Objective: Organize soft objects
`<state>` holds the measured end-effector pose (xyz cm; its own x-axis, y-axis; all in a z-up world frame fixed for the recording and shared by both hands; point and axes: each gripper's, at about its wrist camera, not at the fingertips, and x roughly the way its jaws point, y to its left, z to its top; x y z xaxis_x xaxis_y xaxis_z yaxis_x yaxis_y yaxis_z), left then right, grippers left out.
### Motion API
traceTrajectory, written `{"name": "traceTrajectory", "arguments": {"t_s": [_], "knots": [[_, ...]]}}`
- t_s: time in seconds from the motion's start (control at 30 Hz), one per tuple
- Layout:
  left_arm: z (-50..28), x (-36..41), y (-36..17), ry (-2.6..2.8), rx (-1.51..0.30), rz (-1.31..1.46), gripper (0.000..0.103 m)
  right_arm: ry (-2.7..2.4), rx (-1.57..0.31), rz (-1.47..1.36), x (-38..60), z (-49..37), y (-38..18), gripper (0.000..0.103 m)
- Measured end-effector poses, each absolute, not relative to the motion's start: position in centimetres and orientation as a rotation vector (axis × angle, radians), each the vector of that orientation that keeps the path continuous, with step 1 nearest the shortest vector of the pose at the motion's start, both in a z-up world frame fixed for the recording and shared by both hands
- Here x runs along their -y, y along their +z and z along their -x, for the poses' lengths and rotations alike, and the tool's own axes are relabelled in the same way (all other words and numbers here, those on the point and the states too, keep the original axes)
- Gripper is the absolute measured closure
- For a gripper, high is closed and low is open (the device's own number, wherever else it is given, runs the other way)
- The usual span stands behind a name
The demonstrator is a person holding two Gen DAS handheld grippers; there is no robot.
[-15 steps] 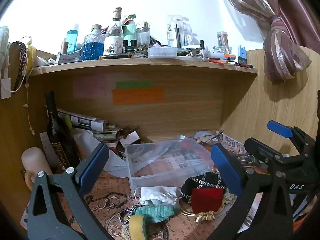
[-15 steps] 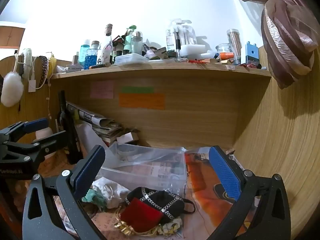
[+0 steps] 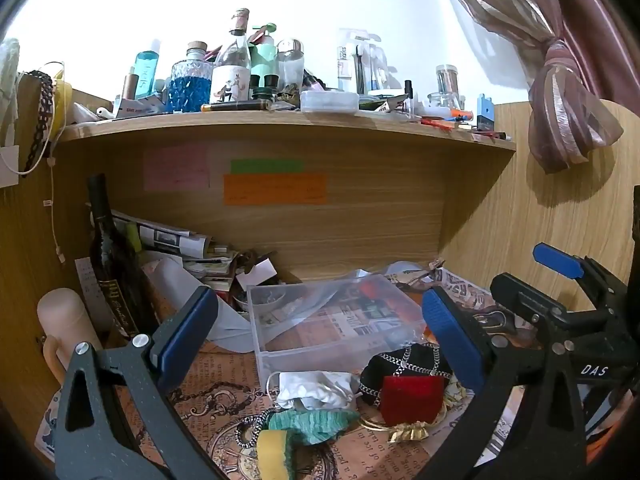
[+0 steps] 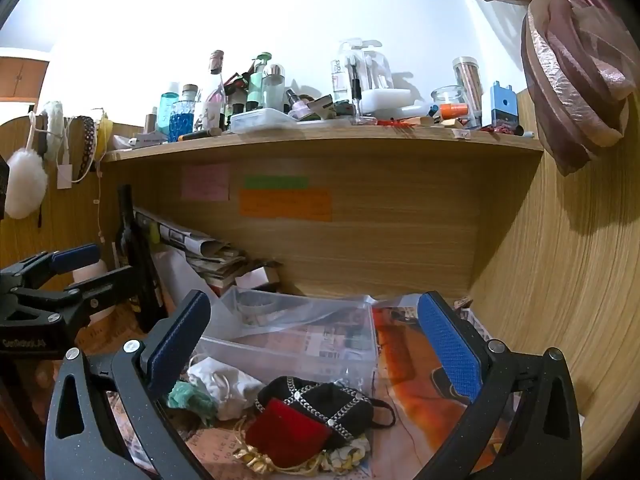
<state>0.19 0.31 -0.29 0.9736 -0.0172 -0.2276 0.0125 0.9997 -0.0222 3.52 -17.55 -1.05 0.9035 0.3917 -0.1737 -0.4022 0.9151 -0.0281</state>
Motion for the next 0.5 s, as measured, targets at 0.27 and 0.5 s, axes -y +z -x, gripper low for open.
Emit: {"name": "traceTrajectory", "arguments": {"t_s": [0.27,0.5], "knots": [[-0.44,-0.65,-0.42,-0.016,-0.237,0.014,0.000,0.413,-0.167,0.060,17.45,-3.72,-0.95,0.000],[-0.57,-0.51,-0.50,-0.012,-0.238,0.007,0.000,0.411,-0.166,0.057,17.49,-3.61,-0.96,0.000]]}}
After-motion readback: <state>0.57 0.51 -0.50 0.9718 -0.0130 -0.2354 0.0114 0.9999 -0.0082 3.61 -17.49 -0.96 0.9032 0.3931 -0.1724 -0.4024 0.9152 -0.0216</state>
